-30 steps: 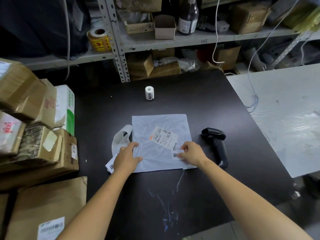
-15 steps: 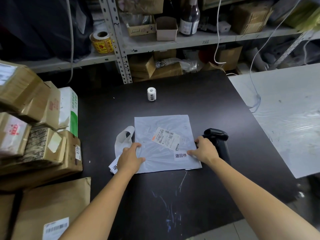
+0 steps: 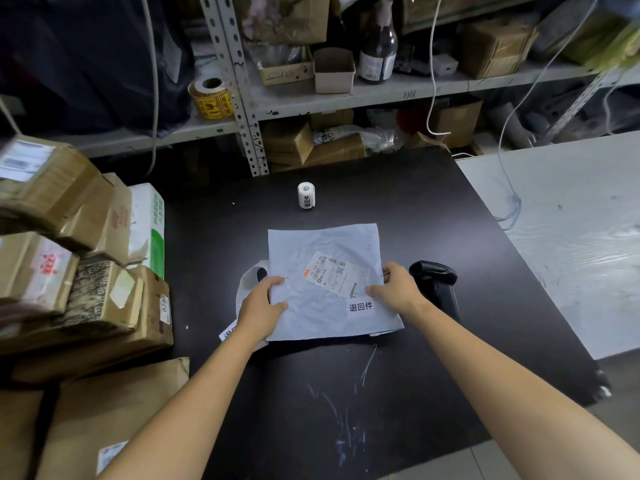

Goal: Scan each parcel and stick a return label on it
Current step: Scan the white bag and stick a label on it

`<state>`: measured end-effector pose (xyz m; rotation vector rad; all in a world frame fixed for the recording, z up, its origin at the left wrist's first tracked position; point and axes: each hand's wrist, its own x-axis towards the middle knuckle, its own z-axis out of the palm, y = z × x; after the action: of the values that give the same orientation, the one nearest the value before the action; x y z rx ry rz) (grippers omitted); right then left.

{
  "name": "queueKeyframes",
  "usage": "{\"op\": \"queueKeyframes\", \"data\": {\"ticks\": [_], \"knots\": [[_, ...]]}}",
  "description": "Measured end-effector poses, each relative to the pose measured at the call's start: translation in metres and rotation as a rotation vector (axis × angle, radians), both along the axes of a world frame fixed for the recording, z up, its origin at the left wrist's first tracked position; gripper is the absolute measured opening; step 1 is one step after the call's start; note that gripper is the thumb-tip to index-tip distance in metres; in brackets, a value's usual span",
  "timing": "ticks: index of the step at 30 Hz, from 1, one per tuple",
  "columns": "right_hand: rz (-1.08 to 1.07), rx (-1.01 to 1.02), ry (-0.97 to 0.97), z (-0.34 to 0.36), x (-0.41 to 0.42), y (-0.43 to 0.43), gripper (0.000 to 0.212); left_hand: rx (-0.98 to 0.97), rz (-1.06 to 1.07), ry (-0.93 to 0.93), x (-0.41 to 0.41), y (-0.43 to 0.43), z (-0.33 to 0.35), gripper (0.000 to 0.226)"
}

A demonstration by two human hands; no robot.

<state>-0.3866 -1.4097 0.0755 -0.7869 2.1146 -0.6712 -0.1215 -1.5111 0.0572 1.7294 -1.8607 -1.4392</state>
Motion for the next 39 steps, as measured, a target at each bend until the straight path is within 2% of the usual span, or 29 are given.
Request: {"op": "queueKeyframes", "data": {"ticks": [7, 13, 17, 23, 28, 36, 39], "knots": [[0.028, -0.183, -0.071, 0.062, -0.005, -0.015, 0.031, -0.072, 0.147, 0.183, 0.009, -0.003, 0.066, 0.062], [0.195, -0.308, -0.148, 0.122, 0.015, -0.029, 0.031, -0.177, 0.370, 0.265, 0.042, 0.038, 0.133, 0.073], [0.349, -0.374, -0.231, 0.156, 0.056, -0.031, 0.036, -0.270, 0.530, 0.295, 0.088, 0.083, 0.174, 0.072], [0.614, -0.440, -0.305, 0.196, 0.176, -0.017, 0.036, -0.386, 0.788, 0.259, 0.195, 0.180, 0.218, 0.070], [0.882, -0.433, -0.375, 0.209, 0.303, 0.025, 0.038, -0.432, 0.968, 0.115, 0.301, 0.287, 0.234, 0.060], [1.238, -0.457, -0.315, 0.214, 0.516, 0.134, 0.051, -0.457, 1.297, 0.099, 0.446, 0.481, 0.226, 0.057], [1.328, -0.486, -0.264, 0.200, 0.593, 0.187, 0.040, -0.442, 1.418, 0.124, 0.499, 0.549, 0.218, 0.059]]}}
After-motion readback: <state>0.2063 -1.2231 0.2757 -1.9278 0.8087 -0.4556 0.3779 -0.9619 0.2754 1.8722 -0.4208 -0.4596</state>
